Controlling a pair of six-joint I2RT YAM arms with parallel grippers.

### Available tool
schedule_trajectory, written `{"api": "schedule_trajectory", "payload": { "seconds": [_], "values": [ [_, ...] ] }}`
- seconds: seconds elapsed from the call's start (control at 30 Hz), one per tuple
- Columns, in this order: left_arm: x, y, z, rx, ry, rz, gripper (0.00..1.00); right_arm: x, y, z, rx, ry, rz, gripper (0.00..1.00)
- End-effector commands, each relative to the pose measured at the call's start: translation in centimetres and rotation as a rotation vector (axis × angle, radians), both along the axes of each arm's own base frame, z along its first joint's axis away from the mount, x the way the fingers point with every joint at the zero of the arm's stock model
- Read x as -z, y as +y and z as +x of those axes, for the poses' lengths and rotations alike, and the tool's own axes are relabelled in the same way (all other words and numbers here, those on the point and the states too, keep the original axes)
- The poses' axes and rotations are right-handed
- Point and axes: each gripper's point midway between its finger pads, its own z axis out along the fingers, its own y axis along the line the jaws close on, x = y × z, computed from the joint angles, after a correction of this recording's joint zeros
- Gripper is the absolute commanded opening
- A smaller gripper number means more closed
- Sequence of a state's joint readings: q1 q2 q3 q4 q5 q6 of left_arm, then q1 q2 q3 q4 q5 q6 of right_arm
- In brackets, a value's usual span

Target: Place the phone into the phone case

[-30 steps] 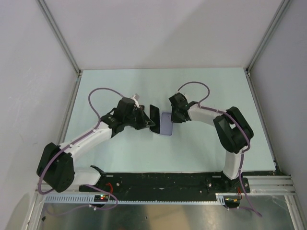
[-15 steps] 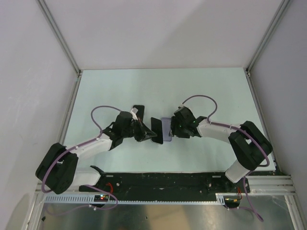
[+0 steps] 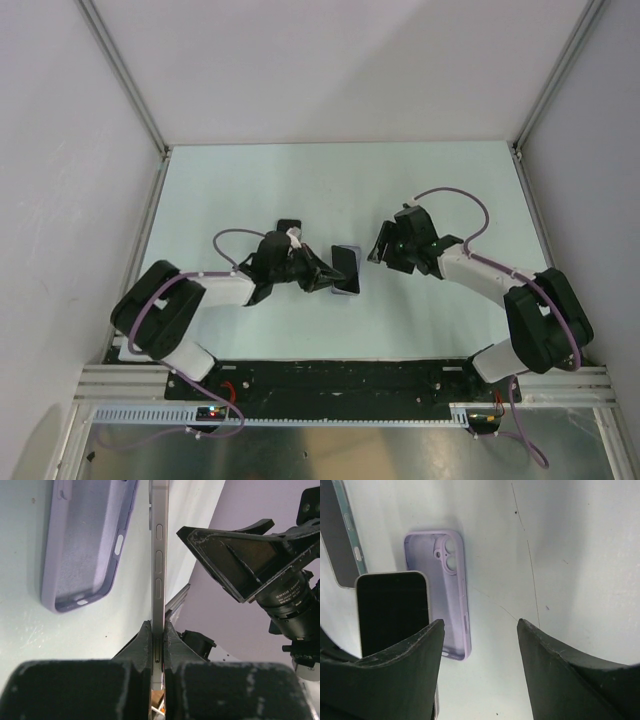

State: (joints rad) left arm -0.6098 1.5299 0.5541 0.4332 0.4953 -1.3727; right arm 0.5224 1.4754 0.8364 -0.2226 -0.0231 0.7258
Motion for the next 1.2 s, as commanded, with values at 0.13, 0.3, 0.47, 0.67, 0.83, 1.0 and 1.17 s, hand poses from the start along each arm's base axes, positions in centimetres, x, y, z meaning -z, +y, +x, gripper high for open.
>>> {"api": "schedule_trajectory", "payload": {
  "seconds": [0.13,0.3,0.47,0.67,0.83,1.0,1.17],
  "values": [
    [-3.5,-3.3,1.3,0.058,-0.001,-0.225,0.00,-2.2,0.7,1.6,-0.016,-0.063,0.091,0.65],
    [-2.5,-3.4,1.0,0.060,0.054,-0.278,0.00,-2.3,1.0,2.3,-0.026,-0.067,0.088,0.65],
    [-1.7,-2.6,1.0,0.039,0.076,-0.293,0.00,-1.6,1.2,2.5,-0.032,-0.052,0.079,0.65],
    [-0.9,-1.9,0.8,0.034,0.098,-0.291,0.00,-1.0,1.9,2.5,-0.049,-0.043,0.074,0.65],
    [-0.4,-1.2,0.3,0.027,0.108,-0.294,0.00,-0.8,2.4,2.4,-0.059,-0.045,0.058,0.65],
    [0.4,-0.8,0.1,0.029,0.126,-0.290,0.00,-0.9,3.1,2.5,-0.072,-0.047,0.056,0.65],
    [0.9,-1.1,0.3,0.035,0.146,-0.301,0.03,-0.9,3.8,2.3,-0.090,-0.047,0.046,0.65]
  ]
}}
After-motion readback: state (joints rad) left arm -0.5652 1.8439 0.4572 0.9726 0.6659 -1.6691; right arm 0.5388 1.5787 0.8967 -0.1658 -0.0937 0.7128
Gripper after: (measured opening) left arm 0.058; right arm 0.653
